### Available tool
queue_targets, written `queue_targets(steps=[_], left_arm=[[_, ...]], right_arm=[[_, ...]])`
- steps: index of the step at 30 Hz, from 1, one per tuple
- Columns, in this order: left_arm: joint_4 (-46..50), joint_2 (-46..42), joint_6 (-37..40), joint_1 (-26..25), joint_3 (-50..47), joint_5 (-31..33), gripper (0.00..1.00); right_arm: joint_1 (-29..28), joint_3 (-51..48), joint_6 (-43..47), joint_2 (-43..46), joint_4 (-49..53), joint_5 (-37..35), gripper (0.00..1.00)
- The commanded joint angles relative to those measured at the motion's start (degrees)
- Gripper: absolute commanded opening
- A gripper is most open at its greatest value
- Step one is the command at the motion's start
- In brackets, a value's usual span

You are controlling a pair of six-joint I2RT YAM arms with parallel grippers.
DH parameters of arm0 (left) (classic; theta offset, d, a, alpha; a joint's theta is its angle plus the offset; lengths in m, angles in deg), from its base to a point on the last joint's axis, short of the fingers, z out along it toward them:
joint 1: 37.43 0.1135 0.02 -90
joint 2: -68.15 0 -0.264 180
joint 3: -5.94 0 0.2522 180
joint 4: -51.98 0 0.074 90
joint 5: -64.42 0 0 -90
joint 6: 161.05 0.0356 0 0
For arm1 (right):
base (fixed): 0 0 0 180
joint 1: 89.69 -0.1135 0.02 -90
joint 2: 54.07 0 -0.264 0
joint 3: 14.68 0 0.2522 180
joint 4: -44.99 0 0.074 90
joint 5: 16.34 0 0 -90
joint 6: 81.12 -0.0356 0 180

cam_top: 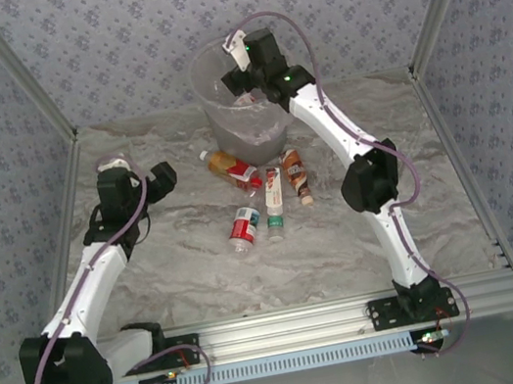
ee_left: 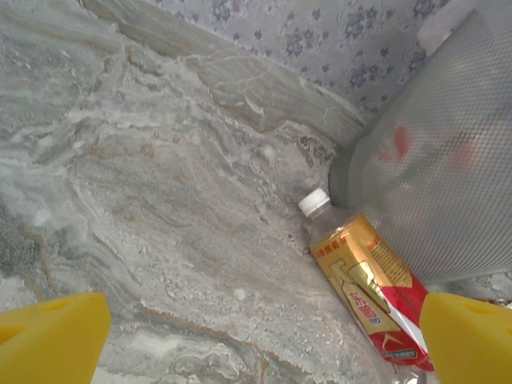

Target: Put the plastic bottles in the bin

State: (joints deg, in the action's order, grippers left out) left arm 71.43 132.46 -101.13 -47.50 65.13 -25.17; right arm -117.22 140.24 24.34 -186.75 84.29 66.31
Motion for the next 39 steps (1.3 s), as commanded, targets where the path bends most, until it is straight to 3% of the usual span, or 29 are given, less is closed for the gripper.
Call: queue_targets(steps=[1, 9, 20, 31, 39], left_arm=[[1.53, 0.24, -0.23, 0.4, 1.99, -1.37, 0.99], [2.44, 0.31, -1.04, 0.31, -0.08, -4.02, 0.99], [1.61, -1.91, -3.43, -1.74, -6.49, -5.11, 1.0], [2.12, 0.29, -4.09, -9.97, -5.55, -2.7, 0.99], [4.27, 5.31, -4.53, -17.44, -3.43, -1.24, 0.99]], right_arm=[[-0.19, 1.3, -3.39, 4.96, 1.29, -0.59, 0.91], [-0.18, -6.87, -6.58, 13.23, -0.03, 1.61, 0.93], [-0.22, -35.65, -11.72, 34.57, -9.17, 2.7, 0.97], [-0.07, -61.12, -21.63, 50.61, -18.71, -0.8, 1.0], [0.42, -75.55, -31.0, 58.68, -17.63, -4.79, 1.0]])
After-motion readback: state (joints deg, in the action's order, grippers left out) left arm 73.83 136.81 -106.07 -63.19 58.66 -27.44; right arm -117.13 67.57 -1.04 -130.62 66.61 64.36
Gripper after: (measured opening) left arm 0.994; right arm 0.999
